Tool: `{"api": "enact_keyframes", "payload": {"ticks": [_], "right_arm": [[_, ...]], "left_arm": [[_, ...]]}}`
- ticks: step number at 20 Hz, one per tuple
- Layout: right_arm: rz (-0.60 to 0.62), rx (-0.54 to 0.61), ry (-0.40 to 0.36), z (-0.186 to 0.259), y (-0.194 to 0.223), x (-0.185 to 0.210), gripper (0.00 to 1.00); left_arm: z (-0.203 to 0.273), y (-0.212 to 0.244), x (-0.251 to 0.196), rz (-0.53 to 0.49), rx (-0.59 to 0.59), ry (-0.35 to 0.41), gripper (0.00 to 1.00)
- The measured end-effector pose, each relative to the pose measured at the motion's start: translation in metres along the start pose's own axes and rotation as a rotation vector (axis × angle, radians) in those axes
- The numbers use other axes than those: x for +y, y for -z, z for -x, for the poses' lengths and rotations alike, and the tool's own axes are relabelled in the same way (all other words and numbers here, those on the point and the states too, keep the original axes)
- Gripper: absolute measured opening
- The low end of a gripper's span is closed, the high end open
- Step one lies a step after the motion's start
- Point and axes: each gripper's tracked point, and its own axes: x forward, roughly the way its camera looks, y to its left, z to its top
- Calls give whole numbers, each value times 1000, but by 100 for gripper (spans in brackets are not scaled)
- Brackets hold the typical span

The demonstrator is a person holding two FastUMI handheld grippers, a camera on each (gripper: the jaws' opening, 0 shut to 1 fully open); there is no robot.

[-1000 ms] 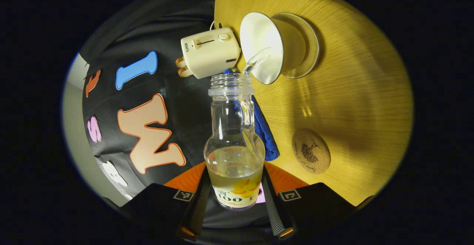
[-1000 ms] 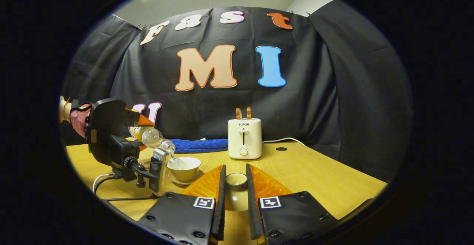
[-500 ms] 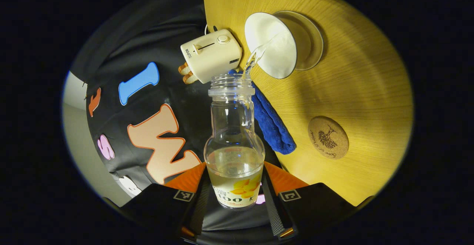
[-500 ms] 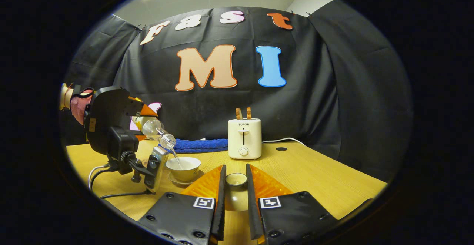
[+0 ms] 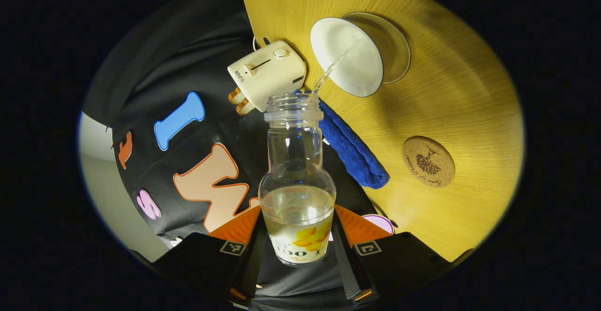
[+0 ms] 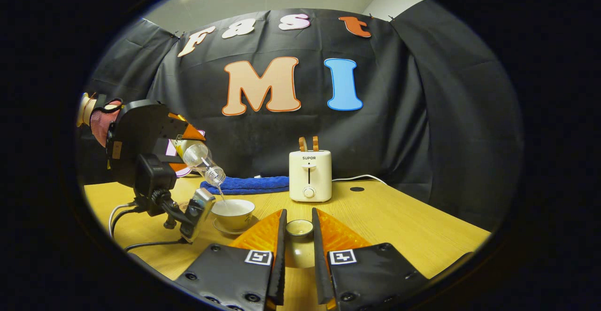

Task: Open the teacup lid with one hand, grasp the water bottle and pour water into the teacup with the other hand; after pouring, place the water bottle on the coaster and then close the teacup lid.

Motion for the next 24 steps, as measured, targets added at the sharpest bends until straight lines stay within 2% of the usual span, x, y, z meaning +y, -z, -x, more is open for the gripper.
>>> {"api": "enact_keyframes", "payload": {"ticks": [7,10,12,18,22,24], "right_arm": [[0,0,0,0,0,0,30],[0,0,0,0,0,0,30],[0,0,0,0,0,0,30],[0,0,0,1,0,0,30],[0,0,0,1,-1,0,30],[1,1,0,0,0,0,30]], "left_arm": [[-1,-2,-9,34,-5,34,68],[-3,-4,-22,119,-22,58,67],[-2,-11,-35,266,-53,80,67],[5,-44,-71,920,-122,200,67],[-1,-52,-70,1337,-144,189,66],[0,-48,-65,1498,-159,166,66]]}}
